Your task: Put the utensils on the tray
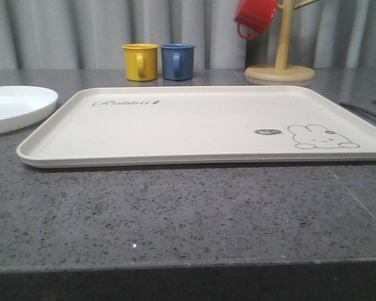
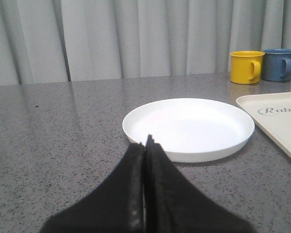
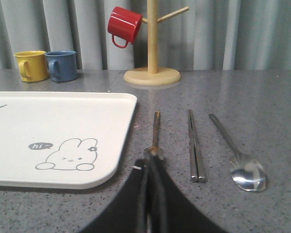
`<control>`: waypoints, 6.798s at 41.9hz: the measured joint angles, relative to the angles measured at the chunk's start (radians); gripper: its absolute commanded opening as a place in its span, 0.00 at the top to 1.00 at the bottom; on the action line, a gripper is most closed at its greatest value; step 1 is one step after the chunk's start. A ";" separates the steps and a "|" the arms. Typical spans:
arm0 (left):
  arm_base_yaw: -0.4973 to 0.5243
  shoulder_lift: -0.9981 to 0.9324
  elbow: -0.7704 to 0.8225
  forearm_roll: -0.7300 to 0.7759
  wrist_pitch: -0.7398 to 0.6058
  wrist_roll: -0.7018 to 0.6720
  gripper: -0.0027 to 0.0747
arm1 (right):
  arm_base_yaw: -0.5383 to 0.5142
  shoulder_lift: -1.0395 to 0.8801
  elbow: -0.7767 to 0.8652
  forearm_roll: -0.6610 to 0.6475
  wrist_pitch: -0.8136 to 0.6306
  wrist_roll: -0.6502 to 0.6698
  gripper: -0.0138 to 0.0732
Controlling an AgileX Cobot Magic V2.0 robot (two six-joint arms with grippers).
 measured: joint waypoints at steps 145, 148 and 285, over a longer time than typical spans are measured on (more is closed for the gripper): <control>0.287 1.492 -1.124 -0.464 0.744 0.313 0.23 | 0.000 0.704 -0.702 -0.006 0.545 0.000 0.23; 0.287 1.526 -1.139 -0.469 0.742 0.318 0.23 | 0.000 0.704 -0.702 -0.006 0.545 0.000 0.23; -0.511 1.435 -1.408 -0.157 0.880 0.183 0.44 | 0.000 0.704 -0.702 -0.006 0.551 0.000 0.23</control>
